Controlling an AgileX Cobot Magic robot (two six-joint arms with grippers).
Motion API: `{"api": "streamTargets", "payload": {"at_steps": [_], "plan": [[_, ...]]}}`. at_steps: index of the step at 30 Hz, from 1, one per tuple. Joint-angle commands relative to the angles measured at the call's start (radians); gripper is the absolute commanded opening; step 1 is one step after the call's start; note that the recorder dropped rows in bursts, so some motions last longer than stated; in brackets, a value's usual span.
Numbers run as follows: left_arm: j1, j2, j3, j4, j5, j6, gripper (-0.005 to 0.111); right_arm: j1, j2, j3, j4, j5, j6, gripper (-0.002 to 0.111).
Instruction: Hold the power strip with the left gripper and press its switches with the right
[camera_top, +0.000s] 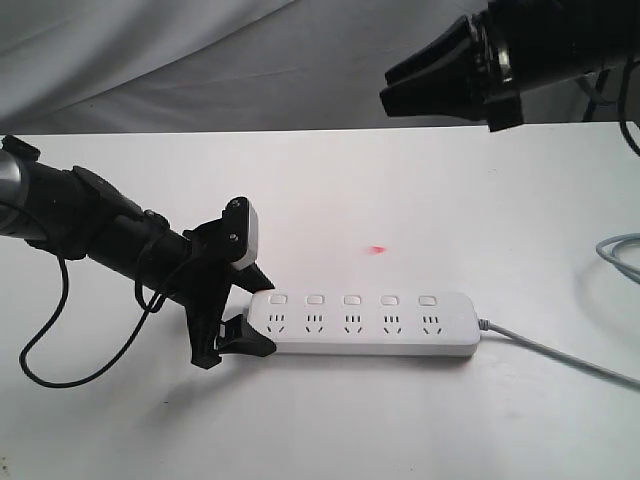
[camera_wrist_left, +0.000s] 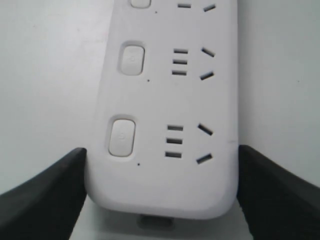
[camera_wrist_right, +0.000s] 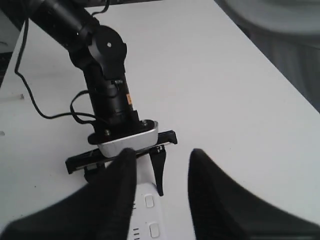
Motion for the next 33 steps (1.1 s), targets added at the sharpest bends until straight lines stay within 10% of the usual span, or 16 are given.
{"api": "streamTargets", "payload": {"at_steps": [1, 7, 33], "plan": [[-0.005, 0.002, -0.004, 0.007, -0.01, 0.005, 0.0, -0.003, -0.042, -0.007, 0.013, 0.01, 0.073, 0.015], [-0.005, 0.002, -0.004, 0.007, -0.01, 0.005, 0.0, -0.003, -0.058, -0.007, 0.049, 0.01, 0.129, 0.0], [-0.005, 0.002, -0.004, 0.007, -0.01, 0.005, 0.0, -0.003, -0.058, -0.007, -0.011, -0.027, 0.299, 0.0]]}}
